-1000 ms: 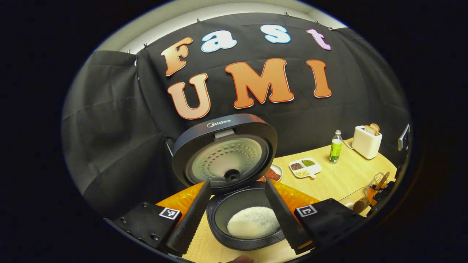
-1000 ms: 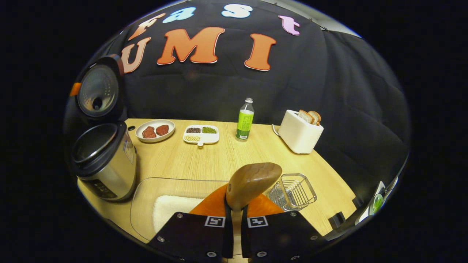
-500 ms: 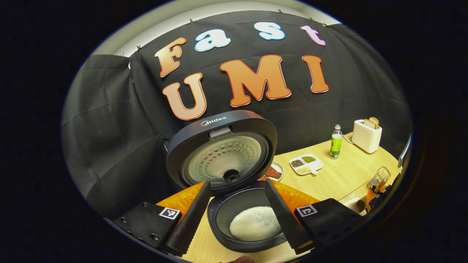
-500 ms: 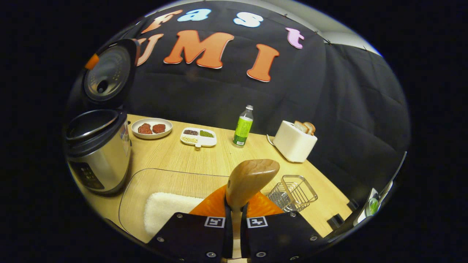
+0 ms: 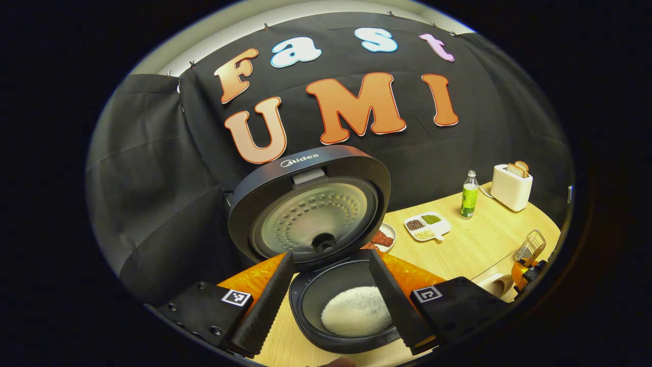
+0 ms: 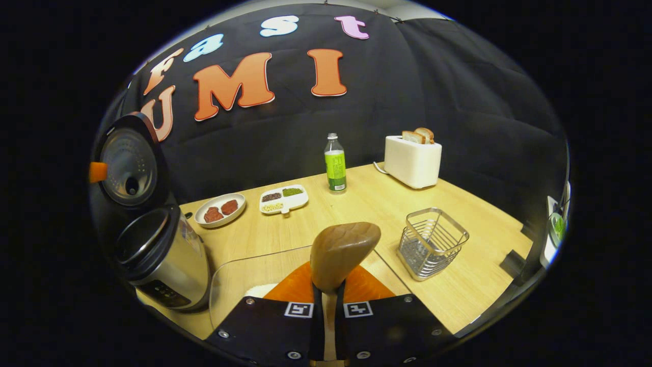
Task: Close the left gripper, press the button to open the rice cooker; take a wooden spoon from the chopstick holder with the right hand, scoop a spoonful of rice and pour it into the rice cooker, then put the wooden spoon back into the chopstick holder.
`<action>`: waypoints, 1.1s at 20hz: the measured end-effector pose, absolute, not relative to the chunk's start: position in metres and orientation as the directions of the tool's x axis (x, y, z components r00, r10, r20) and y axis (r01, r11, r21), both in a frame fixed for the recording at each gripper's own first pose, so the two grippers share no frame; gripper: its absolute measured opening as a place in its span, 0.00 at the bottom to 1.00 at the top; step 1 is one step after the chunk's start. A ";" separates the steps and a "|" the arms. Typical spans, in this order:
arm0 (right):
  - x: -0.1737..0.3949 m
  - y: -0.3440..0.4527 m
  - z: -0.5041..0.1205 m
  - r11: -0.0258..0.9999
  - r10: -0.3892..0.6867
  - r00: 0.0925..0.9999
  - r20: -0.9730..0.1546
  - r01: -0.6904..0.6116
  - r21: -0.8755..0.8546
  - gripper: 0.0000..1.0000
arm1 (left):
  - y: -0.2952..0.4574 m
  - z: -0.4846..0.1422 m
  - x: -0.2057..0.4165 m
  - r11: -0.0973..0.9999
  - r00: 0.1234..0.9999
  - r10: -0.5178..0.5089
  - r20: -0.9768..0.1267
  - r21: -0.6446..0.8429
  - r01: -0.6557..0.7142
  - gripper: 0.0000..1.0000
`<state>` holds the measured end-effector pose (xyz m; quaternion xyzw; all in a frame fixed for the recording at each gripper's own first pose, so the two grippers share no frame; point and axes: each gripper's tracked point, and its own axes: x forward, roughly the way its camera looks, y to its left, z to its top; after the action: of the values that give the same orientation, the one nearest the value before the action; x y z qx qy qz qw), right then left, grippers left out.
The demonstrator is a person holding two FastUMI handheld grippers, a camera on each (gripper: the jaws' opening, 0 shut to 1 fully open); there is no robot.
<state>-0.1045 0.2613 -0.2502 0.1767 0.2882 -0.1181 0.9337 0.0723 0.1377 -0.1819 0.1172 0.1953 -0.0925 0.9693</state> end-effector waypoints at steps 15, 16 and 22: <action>-0.104 0.295 -0.247 0.881 0.013 0.801 -0.598 0.273 0.386 0.07 | 0.157 -0.185 0.070 0.960 0.906 -0.106 -0.409 0.195 0.200 0.99; -0.103 0.300 -0.247 0.884 0.026 0.801 -0.598 0.261 0.388 0.07 | 0.159 -0.186 0.069 0.961 0.907 -0.102 -0.410 0.195 0.196 0.99; -0.102 0.319 -0.242 0.900 0.085 0.797 -0.598 0.196 0.389 0.07 | 0.175 -0.187 0.068 0.968 0.908 -0.076 -0.413 0.189 0.166 0.99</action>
<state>-0.1016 0.3192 -0.2421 0.2214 0.3171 -0.0303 0.9217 0.0677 0.1751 -0.1875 0.1105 0.2055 -0.0623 0.9704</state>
